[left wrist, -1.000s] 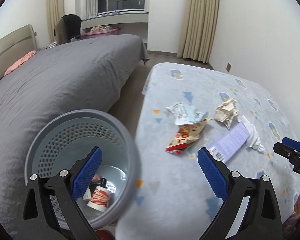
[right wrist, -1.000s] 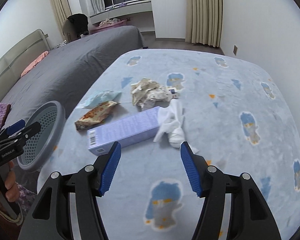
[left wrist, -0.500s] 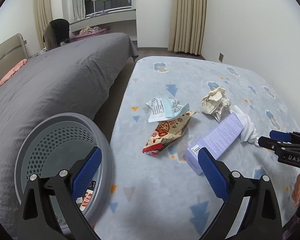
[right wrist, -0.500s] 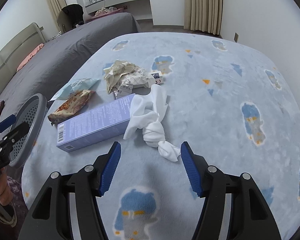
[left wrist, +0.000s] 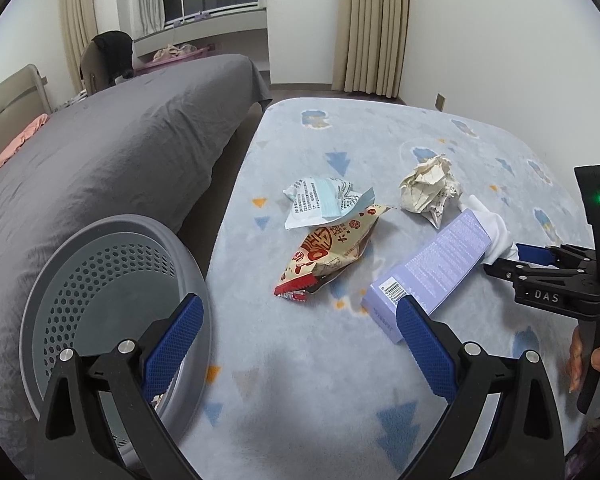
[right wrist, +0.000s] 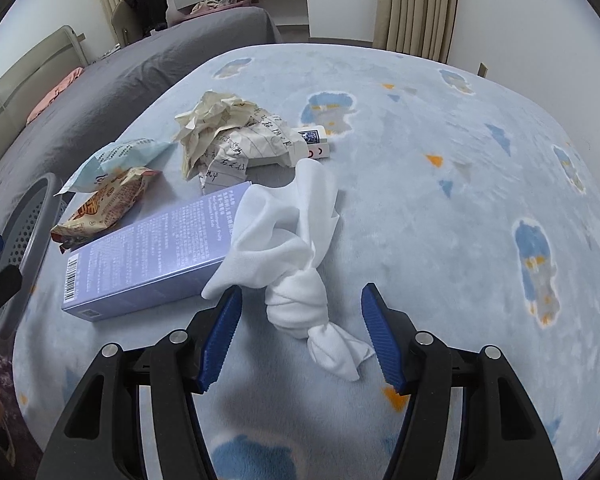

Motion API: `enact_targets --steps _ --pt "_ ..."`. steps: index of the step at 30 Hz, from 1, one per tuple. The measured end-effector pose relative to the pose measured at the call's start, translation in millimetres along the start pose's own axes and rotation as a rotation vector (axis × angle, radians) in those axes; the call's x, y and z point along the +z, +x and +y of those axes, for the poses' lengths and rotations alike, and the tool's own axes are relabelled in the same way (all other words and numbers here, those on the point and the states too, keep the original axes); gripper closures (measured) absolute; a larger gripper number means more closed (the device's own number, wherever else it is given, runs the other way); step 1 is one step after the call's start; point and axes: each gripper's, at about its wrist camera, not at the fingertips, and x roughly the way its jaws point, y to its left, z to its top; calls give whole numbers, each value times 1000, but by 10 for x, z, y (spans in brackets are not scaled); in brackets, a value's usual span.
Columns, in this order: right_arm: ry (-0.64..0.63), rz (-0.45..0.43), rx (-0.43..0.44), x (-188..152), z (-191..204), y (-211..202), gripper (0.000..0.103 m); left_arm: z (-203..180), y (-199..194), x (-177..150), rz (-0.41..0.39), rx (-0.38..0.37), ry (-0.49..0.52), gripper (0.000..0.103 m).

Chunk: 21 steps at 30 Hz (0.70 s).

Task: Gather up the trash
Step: 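Grasp the white cloth on the mattress with the right tool, then grasp the lavender box with the left tool while the right tool holds the white cloth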

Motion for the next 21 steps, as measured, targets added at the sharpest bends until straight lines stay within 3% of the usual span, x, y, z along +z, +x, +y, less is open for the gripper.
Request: enact_targets --steps 4,11,21 --pt "-10 -1 -11 9 11 41 44 -30 20 -2 3 -6 8 8" --pt "-8 -6 -7 1 -5 0 76 -86 33 -26 9 -24 24 8" --pt "84 -44 46 -89 -197 -283 76 -271 35 -65 4 -63 76 8"
